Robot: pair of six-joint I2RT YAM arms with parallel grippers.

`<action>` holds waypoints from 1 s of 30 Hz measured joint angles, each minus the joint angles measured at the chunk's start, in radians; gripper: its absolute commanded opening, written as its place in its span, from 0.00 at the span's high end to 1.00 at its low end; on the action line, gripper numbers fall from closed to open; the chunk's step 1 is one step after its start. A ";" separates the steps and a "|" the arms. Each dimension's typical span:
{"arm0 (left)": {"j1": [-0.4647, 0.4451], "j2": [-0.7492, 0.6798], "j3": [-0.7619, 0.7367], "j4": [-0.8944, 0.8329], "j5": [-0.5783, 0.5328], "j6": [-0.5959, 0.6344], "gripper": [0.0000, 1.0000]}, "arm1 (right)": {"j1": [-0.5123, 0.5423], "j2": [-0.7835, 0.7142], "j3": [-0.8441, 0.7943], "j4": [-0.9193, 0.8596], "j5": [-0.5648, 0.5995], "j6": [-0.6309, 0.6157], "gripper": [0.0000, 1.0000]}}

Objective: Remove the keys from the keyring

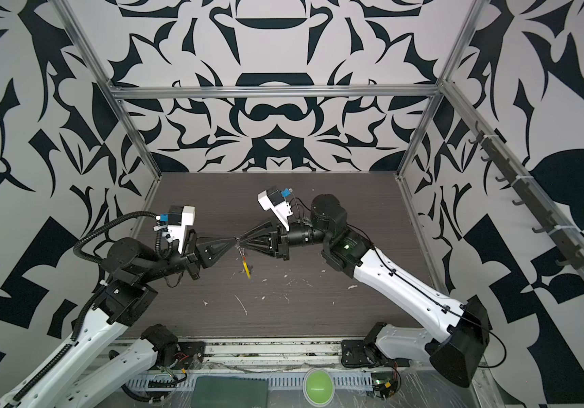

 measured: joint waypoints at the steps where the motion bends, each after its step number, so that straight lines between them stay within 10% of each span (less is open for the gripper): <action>1: 0.000 0.000 0.000 0.000 0.000 0.000 1.00 | 0.000 0.000 0.000 -0.002 0.000 0.000 0.80; 24: 0.001 0.011 0.000 -0.001 0.001 -0.009 1.00 | 0.011 0.015 0.000 -0.054 0.013 -0.026 1.00; 28: 0.000 0.014 0.000 -0.029 -0.004 -0.003 0.58 | 0.011 0.006 0.027 -0.169 0.049 -0.084 1.00; 30: 0.000 0.011 0.002 -0.058 -0.009 0.000 0.54 | 0.013 0.004 0.054 -0.269 0.080 -0.128 1.00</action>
